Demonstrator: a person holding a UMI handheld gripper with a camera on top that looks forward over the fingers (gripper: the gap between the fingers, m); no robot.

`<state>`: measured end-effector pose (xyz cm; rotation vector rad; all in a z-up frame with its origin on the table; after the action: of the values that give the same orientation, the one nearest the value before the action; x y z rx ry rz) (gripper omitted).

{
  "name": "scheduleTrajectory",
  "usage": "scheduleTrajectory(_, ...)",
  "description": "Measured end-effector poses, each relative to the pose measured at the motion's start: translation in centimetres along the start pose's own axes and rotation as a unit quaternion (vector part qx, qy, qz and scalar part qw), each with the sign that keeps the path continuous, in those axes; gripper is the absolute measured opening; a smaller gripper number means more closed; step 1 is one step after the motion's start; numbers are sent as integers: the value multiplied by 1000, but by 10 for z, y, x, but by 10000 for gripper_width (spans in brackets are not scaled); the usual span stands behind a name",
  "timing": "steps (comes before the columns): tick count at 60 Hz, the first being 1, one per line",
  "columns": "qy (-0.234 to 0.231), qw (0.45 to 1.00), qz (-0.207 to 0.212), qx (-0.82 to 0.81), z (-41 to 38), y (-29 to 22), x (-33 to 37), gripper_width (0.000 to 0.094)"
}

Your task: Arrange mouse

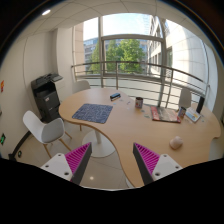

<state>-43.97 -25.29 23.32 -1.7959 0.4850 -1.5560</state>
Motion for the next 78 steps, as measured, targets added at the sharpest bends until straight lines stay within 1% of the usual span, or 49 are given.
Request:
scheduleTrajectory(8,16,998,-46,-28,26,42,-11,848)
scheduleTrajectory(11,22,997,-62,-37,64,73,-36,849)
scheduleTrajectory(16,40,995,-83,-45,113,105,-57,849)
scheduleTrajectory(21,64,993,-91,-44,168,126,-79,846)
scheduleTrajectory(25,79,992,-85,-43,207,133,-95,850)
scheduleTrajectory(33,98,991,-77,-56,271,131,-133,849)
scheduleTrajectory(45,118,986,-61,-102,349,102,-188,851)
scheduleTrajectory(56,116,983,-61,-130,385,76,-229,855)
scheduleTrajectory(68,113,982,-50,-143,395,51,-254,837)
scheduleTrajectory(70,117,981,-49,-144,397,49,-257,818)
scheduleTrajectory(73,125,981,-49,-143,399,45,-261,764)
scheduleTrajectory(78,146,978,-50,-142,408,43,-267,623)
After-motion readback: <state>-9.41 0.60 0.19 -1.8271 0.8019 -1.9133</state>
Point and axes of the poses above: the point between the fingertips, and its own axes, seen from behind it with the camera up: z to the right, y down, x backward, against the way the camera looks, the point moved 3 cm from there along x, backward, against the way the camera looks, and after that the axes turned 11 degrees about -z, right-handed, at the moved point
